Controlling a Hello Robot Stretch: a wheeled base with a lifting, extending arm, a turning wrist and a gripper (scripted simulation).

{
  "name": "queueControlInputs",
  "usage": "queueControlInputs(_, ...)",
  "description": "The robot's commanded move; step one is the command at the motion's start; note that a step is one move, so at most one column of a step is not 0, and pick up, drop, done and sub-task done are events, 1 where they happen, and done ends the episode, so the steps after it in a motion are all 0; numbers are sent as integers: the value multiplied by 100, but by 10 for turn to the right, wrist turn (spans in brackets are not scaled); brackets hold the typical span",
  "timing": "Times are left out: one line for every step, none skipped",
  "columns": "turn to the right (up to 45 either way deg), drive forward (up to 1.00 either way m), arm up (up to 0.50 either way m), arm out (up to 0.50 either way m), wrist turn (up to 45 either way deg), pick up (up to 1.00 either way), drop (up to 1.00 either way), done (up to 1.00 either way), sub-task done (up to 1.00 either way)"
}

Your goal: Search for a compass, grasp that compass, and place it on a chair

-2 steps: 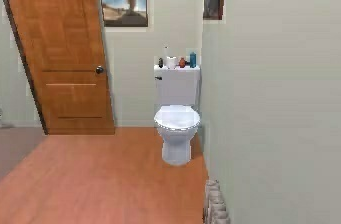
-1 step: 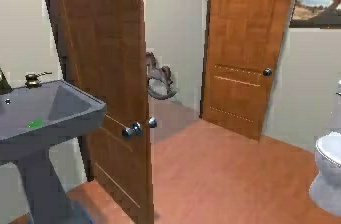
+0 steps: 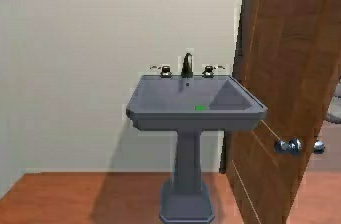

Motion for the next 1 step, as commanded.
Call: queueControlInputs(-450, 0, 0, 0, 0, 0, 0, 0, 0)
